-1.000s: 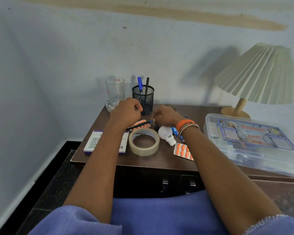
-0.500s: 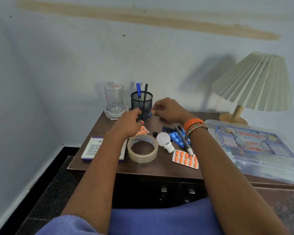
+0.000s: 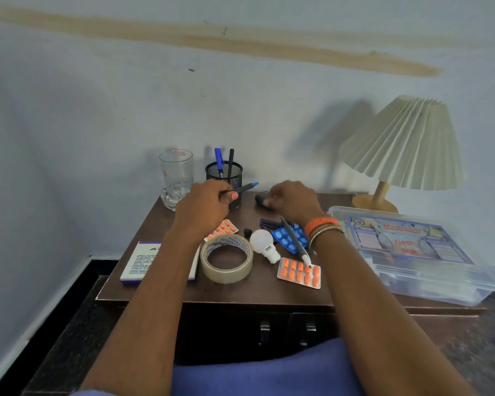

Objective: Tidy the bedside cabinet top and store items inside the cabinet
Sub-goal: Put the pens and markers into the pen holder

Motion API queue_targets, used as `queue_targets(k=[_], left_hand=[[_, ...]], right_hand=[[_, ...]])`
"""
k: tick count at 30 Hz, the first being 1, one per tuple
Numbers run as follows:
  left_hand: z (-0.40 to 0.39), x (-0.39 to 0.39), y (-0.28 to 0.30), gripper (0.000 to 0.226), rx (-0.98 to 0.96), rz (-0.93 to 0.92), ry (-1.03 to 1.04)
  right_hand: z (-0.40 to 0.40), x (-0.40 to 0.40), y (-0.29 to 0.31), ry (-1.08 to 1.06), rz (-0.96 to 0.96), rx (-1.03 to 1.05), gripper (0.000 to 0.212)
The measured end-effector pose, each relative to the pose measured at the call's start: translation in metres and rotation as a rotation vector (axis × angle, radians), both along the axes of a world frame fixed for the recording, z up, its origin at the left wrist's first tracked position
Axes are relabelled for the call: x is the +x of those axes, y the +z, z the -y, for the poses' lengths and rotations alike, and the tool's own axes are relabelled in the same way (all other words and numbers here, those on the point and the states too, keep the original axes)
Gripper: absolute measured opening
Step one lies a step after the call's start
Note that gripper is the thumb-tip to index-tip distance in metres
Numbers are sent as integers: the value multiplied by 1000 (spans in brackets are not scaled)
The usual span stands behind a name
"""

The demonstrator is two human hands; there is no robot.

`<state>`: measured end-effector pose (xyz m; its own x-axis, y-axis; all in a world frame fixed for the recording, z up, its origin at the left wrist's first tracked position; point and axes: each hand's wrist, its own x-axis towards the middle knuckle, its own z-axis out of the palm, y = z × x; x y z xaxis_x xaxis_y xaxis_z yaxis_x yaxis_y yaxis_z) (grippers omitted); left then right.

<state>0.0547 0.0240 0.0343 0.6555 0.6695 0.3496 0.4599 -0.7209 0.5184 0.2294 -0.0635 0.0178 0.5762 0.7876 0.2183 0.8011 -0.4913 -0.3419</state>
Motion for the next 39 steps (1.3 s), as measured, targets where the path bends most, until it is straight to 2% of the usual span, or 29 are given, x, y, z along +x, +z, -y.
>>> queue_targets(k=[2, 6, 10, 13, 16, 19, 23, 25, 29, 39], left_hand=[[1, -1, 1, 25, 21, -10, 35], [4, -4, 4, 27, 45, 10, 57], [3, -6, 4, 27, 33, -10, 50], [4, -7, 4, 25, 22, 4, 50], [5, -6, 8, 28, -3, 61, 64], [7, -5, 13, 30, -74, 126, 60], [12, -7, 22, 32, -233, 289, 21], [14, -9, 25, 33, -319, 346, 1], [19, -10, 27, 33, -402, 381, -22], [21, -8, 24, 30, -353, 375, -58]], right_hand=[[-1, -4, -11, 7, 176, -187, 24], [-4, -5, -16, 50, 124, -258, 19], [-6, -3, -18, 74, 53, -226, 12], [-6, 0, -12, 126, -29, -27, 10], [-7, -6, 7, 135, -165, 363, 21], [-5, -16, 31, 113, -395, 753, 31], [0, -24, 54, 120, -767, 1081, 17], [1, -27, 59, 132, -846, 1129, 15], [0, -33, 59, 93, -849, 1196, 17], [0, -35, 56, 142, -800, 1102, 17]])
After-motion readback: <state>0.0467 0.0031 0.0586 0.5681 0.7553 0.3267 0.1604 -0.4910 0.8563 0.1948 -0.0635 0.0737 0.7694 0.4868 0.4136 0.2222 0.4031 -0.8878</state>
